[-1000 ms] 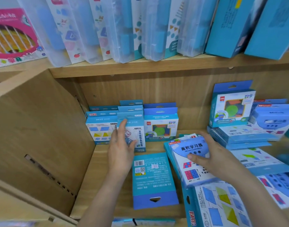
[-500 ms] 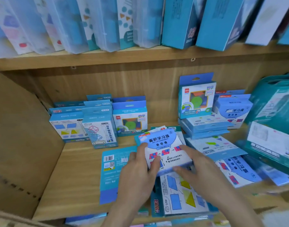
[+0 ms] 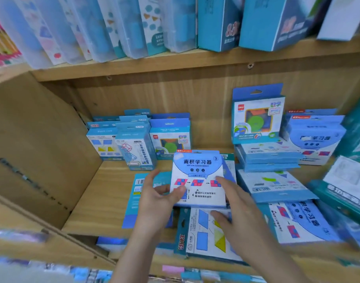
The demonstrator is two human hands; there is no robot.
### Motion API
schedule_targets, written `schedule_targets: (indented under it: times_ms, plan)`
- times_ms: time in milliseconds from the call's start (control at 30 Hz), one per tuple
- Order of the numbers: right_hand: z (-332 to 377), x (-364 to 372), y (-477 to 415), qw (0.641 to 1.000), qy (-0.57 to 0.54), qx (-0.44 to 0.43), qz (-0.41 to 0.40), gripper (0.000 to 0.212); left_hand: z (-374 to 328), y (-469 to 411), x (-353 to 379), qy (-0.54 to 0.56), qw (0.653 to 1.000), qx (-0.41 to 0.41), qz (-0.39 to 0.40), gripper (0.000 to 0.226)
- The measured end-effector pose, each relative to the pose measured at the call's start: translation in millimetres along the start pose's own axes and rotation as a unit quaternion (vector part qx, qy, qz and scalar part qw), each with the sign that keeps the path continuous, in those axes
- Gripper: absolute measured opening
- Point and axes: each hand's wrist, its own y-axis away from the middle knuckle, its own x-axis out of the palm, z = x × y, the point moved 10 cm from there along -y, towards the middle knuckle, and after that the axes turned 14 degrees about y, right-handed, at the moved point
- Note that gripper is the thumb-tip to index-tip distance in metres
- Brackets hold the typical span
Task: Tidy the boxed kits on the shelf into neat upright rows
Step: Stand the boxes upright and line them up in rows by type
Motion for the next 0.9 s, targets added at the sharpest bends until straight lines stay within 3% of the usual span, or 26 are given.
schedule_targets:
  times_ms: [100, 233, 333, 400, 533, 733, 800, 900]
  plan:
    - [4, -1, 1, 0.997, -0.073, -0.030, 0.018, 0.084, -6, 11, -3, 0.029, 0.999, 0.035, -0.007, 0.064]
    - [0, -31, -11, 0.966, -0.258, -0.002, -0.025, 0.078, -18, 24, 7, 0.058, 0.995, 0.082, 0.020, 0.057]
    - [-9, -63, -32, 0.951, -0.303, 0.006, -0.069, 0.081, -25, 31, 25, 0.060, 0.991, 0.101, 0.066, 0.044]
    - [-10, -75, -44, 0.943, -0.329, -0.005, -0.046, 0.085, -30, 35, 36, 0.061, 0.989, 0.104, 0.089, 0.039]
    - [-2, -95, -56, 0.960, -0.277, -0.048, 0.001, 0.080, -41, 33, 47, 0.046, 0.987, 0.123, 0.096, 0.036]
    - [-5, -123, -81, 0.983, -0.170, -0.073, -0.013, 0.057, -54, 14, 68, 0.001, 0.981, 0.161, 0.109, 0.037]
    - [-6, -133, -90, 0.988, -0.133, -0.072, -0.035, 0.056, -54, 1, 73, -0.065, 0.974, 0.191, 0.103, 0.040]
    - [-6, -151, -104, 0.991, -0.063, -0.066, -0.102, 0.055, -45, -9, 89, -0.253, 0.934, 0.219, 0.124, 0.063]
